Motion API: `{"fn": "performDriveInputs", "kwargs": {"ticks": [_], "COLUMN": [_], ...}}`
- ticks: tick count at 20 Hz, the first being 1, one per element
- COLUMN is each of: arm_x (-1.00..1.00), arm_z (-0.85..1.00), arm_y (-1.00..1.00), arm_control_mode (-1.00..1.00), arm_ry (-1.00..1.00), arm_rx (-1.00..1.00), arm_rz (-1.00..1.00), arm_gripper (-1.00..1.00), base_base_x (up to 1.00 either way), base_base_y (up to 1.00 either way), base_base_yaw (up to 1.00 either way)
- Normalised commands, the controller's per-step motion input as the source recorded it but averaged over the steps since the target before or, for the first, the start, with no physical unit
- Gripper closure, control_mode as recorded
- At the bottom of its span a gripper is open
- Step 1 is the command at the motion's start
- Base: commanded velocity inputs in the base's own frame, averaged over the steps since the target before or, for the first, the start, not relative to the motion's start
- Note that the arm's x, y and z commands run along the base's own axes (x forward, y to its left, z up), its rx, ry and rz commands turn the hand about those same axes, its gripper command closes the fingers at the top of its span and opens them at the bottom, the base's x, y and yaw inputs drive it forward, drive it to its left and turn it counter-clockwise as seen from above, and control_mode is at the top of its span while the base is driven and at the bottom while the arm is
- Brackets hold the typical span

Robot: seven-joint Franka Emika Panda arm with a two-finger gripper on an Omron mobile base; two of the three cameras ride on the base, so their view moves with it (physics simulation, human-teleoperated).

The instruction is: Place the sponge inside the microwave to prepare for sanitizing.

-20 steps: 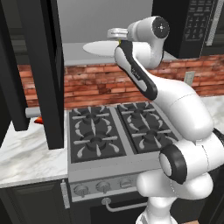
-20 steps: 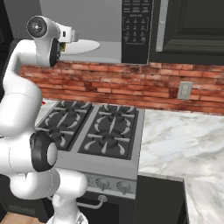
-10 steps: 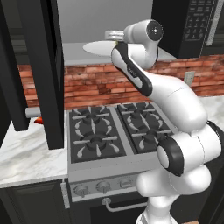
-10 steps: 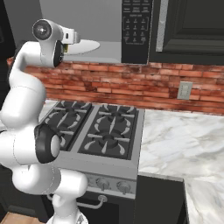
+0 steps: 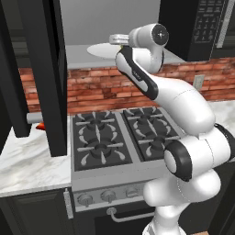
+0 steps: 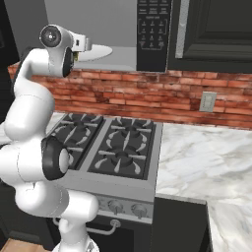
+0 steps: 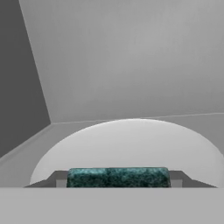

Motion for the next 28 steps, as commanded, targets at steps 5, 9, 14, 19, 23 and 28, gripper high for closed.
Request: {"fn": "performDriveInputs", "kwargs": {"ticks": [5, 9, 14, 19, 23, 28], "arm_x": [0.2, 0.25, 0.21, 0.23, 0.26, 0.31], "arm_z": [-0.02, 0.0, -0.08, -0.14, -0.17, -0.19], "arm_y": [0.0, 0.01, 0.04, 0.07, 0.09, 0.09], "arm_control_mode": [-1.0, -1.0, -1.0, -1.0, -1.0, -1.0], "arm_ry": [-0.01, 0.0, 0.0, 0.0, 0.0, 0.0], "arm_rx": [0.0, 0.0, 0.0, 0.0, 0.0, 0.0], "arm_rz": [0.0, 0.0, 0.0, 0.0, 0.0, 0.0], "arm_gripper": [1.0, 1.0, 1.0, 1.0, 1.0, 1.0], "base_base_x": [0.0, 0.0, 0.0, 0.0, 0.0, 0.0], "base_base_y": [0.0, 0.0, 0.0, 0.0, 0.0, 0.0], "base_base_yaw": [0.0, 0.0, 0.0, 0.0, 0.0, 0.0]}}
